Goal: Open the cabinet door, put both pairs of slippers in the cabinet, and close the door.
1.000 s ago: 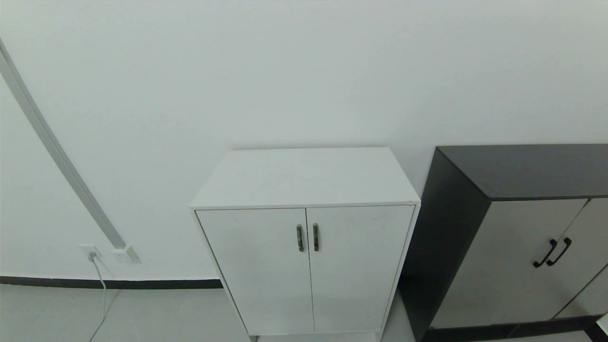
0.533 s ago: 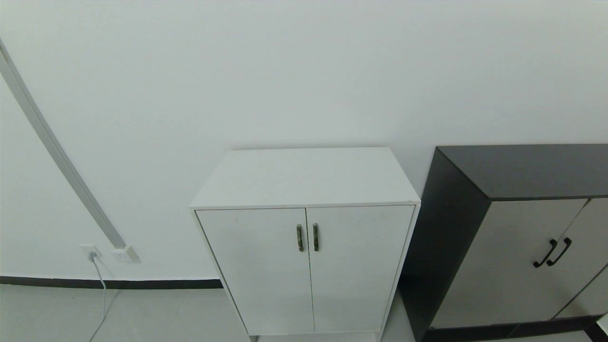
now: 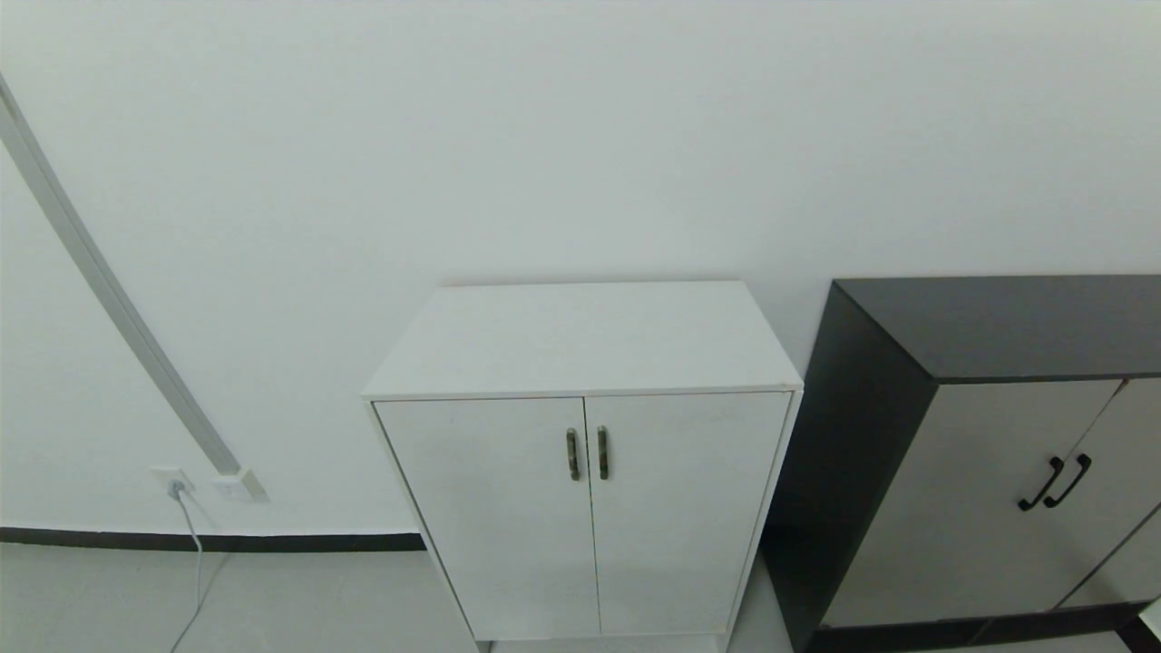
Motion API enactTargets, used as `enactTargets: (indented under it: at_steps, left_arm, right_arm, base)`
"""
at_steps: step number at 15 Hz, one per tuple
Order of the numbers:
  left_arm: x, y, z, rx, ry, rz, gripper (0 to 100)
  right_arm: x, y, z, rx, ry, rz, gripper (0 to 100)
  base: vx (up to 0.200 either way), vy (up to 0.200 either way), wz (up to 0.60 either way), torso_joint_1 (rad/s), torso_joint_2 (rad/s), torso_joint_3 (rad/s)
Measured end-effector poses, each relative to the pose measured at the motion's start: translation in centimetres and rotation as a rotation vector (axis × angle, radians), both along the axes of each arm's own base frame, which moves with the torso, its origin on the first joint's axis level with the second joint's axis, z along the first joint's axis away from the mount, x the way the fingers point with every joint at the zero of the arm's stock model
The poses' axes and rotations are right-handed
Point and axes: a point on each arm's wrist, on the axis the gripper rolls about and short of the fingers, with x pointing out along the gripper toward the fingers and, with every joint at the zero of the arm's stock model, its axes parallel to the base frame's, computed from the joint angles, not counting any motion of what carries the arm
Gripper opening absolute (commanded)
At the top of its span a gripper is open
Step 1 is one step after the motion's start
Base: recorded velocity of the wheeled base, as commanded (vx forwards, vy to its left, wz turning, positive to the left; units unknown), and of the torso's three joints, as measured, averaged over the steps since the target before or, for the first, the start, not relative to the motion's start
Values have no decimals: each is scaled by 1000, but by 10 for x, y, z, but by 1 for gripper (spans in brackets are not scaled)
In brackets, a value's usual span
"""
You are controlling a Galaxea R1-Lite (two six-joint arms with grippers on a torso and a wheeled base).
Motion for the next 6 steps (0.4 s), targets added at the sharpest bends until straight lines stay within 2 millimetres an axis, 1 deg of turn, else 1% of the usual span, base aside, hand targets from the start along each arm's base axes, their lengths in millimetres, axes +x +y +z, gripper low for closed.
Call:
enactTargets:
  at_steps: [6]
  left_arm:
    - [0,0,0,0,0,0,0]
  right_arm:
    - [0,0,0,-3,1,0,0]
  base:
    - [0,0,0,0,0,0]
